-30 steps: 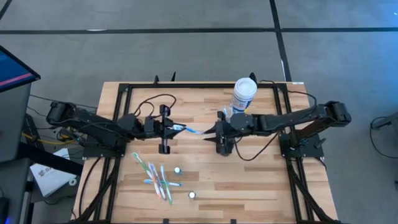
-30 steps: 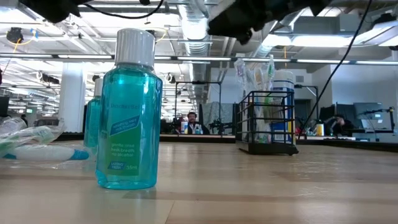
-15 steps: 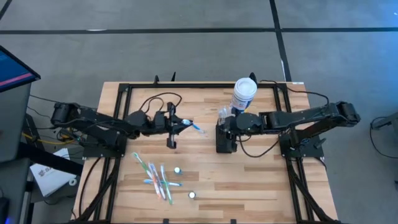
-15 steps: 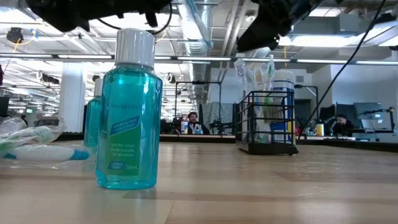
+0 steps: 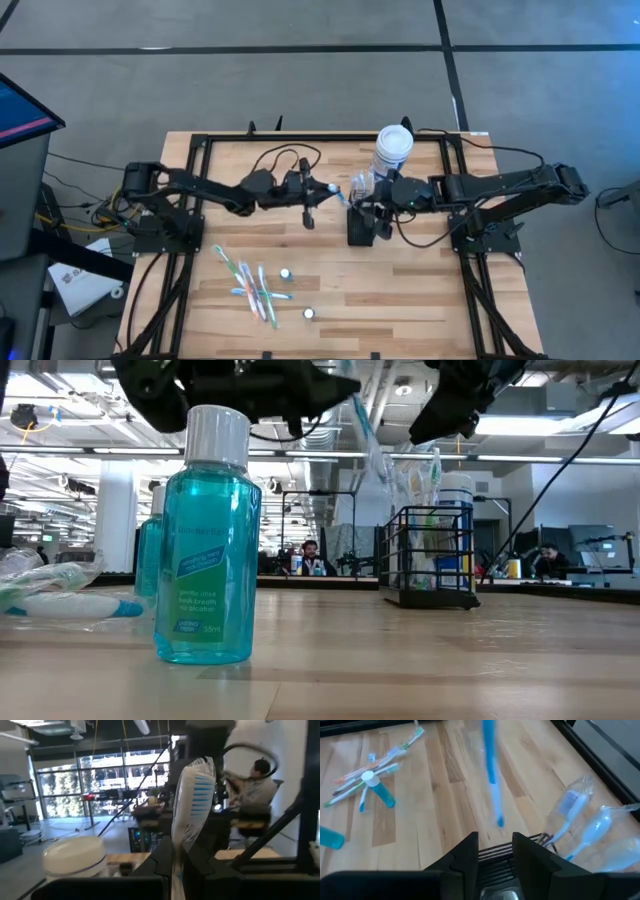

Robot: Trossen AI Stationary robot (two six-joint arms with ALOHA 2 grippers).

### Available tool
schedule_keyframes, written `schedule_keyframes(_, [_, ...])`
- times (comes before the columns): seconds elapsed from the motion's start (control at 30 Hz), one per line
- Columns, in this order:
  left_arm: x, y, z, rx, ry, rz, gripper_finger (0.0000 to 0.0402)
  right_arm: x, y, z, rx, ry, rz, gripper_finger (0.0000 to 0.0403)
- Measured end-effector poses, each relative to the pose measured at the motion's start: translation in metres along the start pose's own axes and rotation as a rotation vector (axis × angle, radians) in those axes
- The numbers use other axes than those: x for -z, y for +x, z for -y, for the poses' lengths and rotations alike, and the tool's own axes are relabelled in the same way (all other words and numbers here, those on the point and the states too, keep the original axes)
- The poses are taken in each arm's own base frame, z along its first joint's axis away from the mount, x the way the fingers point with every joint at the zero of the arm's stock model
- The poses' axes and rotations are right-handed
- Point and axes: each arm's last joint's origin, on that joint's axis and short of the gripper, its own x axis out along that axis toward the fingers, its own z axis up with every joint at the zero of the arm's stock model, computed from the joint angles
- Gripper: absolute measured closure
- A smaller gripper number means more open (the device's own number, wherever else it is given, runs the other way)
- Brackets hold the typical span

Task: Pick & Place toothbrushing station
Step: Put the top blue toothbrush into the wire mesh organizer

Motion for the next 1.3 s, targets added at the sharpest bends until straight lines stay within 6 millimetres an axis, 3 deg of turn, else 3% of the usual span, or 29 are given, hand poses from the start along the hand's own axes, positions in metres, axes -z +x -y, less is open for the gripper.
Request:
schedule_keyframes(0.27, [0.016,0.018,-0.017,-0.019,0.007,-0.031,0.0396,0.001,0.002,-0.002,-0.003,-0.005,-0.012,0.0292])
schedule_keyframes(0.6, [0.031,0.038,-0.023,-0.026,0.018,-0.047,0.0396,0.001,0.002,-0.002,-0.005,-0.008,-0.006,0.0292])
schedule_keyframes(0.93, [0.044,0.040,-0.034,-0.054,0.035,-0.084,0.0396,0.001,0.002,-0.002,-0.006,-0.017,-0.006,0.0292])
schedule_keyframes(1.3, [0.046,0.040,-0.031,-0.049,0.030,-0.093,0.0396,0.001,0.002,-0.004,-0.011,-0.035,-0.001,0.0292])
